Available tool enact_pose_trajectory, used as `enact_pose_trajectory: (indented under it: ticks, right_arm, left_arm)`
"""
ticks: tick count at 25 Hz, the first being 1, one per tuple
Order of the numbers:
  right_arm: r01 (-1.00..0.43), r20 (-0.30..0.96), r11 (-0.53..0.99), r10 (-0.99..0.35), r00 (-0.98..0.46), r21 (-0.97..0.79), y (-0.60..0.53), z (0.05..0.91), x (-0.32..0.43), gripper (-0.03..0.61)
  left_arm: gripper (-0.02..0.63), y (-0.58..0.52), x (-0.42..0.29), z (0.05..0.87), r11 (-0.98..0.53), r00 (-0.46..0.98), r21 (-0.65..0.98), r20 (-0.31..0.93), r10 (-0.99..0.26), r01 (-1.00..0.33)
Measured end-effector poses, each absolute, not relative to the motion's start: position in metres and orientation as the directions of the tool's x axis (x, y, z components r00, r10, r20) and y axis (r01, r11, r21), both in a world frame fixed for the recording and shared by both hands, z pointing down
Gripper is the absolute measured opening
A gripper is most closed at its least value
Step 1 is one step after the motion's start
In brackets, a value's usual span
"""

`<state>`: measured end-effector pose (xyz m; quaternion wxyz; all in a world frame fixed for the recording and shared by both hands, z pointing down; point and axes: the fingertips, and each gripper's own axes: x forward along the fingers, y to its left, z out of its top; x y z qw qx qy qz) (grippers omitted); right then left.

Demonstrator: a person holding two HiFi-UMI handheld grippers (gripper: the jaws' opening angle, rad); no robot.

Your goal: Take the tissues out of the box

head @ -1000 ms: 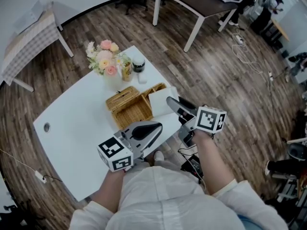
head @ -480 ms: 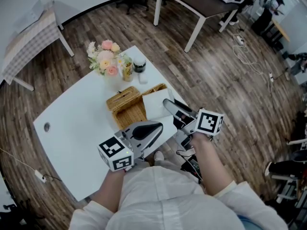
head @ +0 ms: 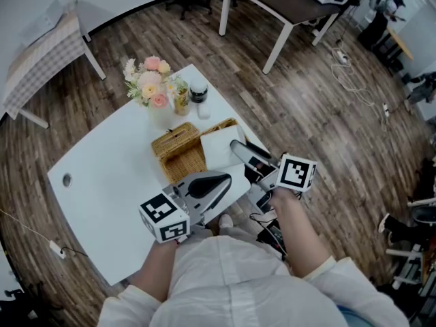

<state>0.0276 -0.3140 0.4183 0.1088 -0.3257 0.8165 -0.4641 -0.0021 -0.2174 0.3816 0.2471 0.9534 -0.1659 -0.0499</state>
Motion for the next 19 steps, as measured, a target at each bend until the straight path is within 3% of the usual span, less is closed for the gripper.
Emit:
enact_pose_trajectory:
  ticks: [19]
  right_arm:
    - [-0.416,0.122,0.359,-0.617,-0.777,-0.836,-0.3156,0.4241,0.0257,0.245]
  left_arm:
    - [0.002,-0.2199,-0.002,0.3857,-0.819,0.939,0.49,0.001,-0.343,-0.3]
